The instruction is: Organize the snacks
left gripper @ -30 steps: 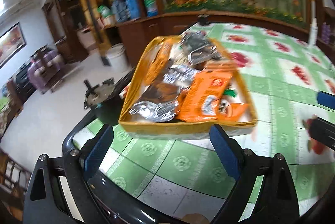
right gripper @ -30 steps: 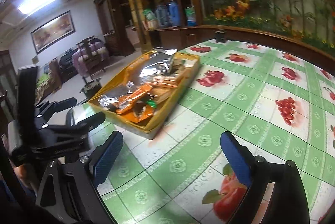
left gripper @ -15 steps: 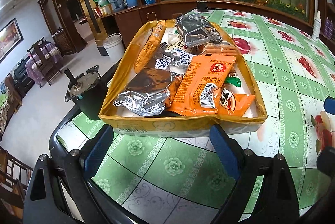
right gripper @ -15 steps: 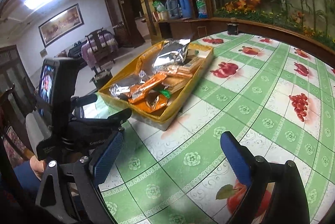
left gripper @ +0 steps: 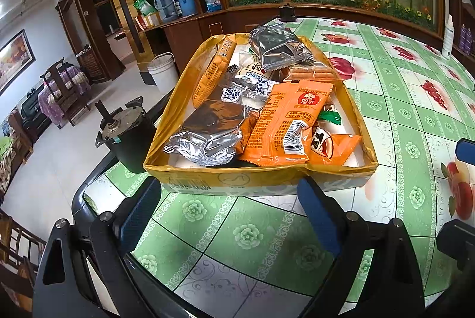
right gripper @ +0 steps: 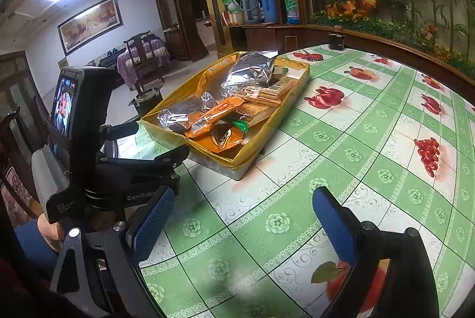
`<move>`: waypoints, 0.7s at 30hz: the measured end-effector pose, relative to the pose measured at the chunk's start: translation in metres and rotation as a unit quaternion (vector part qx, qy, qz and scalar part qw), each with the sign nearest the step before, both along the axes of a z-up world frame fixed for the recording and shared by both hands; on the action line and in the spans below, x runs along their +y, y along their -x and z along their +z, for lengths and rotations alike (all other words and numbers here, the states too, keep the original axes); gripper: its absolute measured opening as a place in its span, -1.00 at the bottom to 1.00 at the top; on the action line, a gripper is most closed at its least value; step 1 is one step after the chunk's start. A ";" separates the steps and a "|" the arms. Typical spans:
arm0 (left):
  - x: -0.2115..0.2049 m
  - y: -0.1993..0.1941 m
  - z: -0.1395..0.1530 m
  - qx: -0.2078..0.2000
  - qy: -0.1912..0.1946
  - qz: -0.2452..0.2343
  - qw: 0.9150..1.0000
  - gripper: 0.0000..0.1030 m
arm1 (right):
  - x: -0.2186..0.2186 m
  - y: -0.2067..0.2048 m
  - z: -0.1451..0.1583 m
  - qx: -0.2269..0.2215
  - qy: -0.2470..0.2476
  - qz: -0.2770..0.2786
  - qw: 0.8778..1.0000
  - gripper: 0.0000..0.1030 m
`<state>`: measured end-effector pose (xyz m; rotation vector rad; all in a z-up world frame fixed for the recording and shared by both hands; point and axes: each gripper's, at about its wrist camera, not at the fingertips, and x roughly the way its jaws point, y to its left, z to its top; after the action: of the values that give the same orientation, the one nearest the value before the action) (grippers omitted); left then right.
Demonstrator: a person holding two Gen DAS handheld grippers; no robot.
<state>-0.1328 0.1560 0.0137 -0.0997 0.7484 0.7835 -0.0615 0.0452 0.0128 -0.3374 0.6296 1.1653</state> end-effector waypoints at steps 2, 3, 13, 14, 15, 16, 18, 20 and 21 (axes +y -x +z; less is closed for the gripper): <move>-0.001 0.000 0.001 0.000 -0.005 -0.001 1.000 0.83 | 0.001 0.000 0.000 -0.003 0.002 -0.001 1.000 0.84; -0.001 0.000 0.001 0.000 -0.006 -0.001 1.000 0.83 | 0.001 0.000 0.000 -0.003 0.003 -0.001 1.000 0.84; -0.002 0.000 0.002 -0.002 -0.010 -0.005 1.000 0.83 | 0.002 0.002 -0.001 -0.014 0.004 -0.001 1.000 0.84; -0.001 0.000 0.002 -0.002 -0.010 -0.004 1.000 0.83 | 0.002 0.002 -0.001 -0.014 0.005 -0.001 1.000 0.85; -0.001 -0.001 0.002 -0.002 -0.010 -0.005 1.000 0.83 | 0.002 0.001 -0.001 -0.014 0.005 -0.001 1.000 0.85; -0.001 -0.001 0.002 -0.002 -0.010 -0.005 1.000 0.83 | 0.002 0.001 -0.002 -0.013 0.006 -0.002 1.000 0.84; -0.002 -0.001 0.002 -0.002 -0.010 -0.005 1.000 0.83 | 0.002 0.001 -0.002 -0.012 0.006 -0.002 1.000 0.85; -0.002 -0.001 0.002 -0.002 -0.010 -0.004 1.000 0.83 | 0.002 0.001 -0.001 -0.011 0.005 -0.001 1.000 0.84; -0.002 -0.001 0.002 -0.001 -0.010 -0.004 1.000 0.83 | 0.002 0.001 -0.001 -0.010 0.003 0.000 1.000 0.85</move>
<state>-0.1320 0.1543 0.0155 -0.0795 0.7376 0.7825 -0.0622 0.0467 0.0117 -0.3545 0.6153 1.1579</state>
